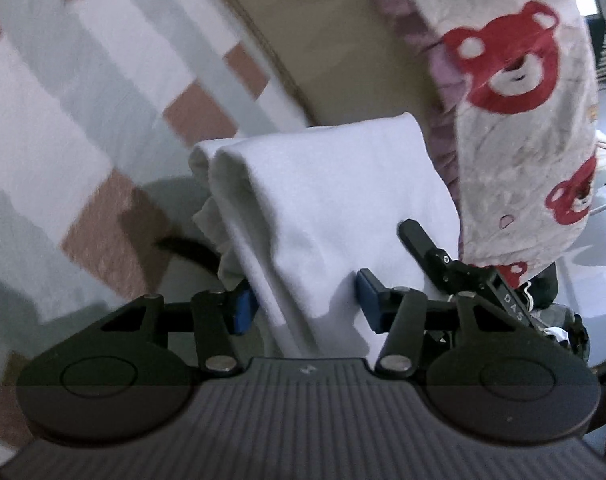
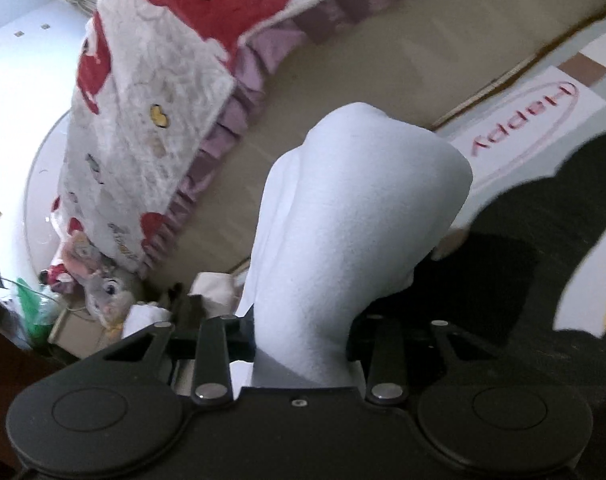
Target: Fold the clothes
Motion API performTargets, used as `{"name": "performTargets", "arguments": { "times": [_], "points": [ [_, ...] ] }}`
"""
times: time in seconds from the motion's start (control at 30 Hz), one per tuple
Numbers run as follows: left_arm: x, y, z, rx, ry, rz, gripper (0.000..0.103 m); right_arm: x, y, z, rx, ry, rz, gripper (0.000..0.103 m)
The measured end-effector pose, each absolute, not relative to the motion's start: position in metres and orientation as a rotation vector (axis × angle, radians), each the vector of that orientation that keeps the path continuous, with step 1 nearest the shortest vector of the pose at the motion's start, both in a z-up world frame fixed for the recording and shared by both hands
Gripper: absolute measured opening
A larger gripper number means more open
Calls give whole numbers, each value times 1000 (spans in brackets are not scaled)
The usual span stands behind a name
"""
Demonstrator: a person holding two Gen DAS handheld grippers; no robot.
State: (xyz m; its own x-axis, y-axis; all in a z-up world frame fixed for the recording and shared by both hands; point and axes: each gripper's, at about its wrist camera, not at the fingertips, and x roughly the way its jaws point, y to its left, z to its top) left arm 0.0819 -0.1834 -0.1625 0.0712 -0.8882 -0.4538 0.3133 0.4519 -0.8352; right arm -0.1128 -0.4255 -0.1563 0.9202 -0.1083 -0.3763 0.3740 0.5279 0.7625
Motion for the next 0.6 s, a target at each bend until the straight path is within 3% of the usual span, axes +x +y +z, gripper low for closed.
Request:
{"name": "performTargets", "arguments": {
  "times": [0.23, 0.6],
  "points": [
    [89, -124, -101, -564, 915, -904, 50, -65, -396, -111, 940, 303, -138, 41],
    [104, -45, -63, -650, 809, -728, 45, 1, -337, -71, 850, 298, 50, 41]
  ]
}}
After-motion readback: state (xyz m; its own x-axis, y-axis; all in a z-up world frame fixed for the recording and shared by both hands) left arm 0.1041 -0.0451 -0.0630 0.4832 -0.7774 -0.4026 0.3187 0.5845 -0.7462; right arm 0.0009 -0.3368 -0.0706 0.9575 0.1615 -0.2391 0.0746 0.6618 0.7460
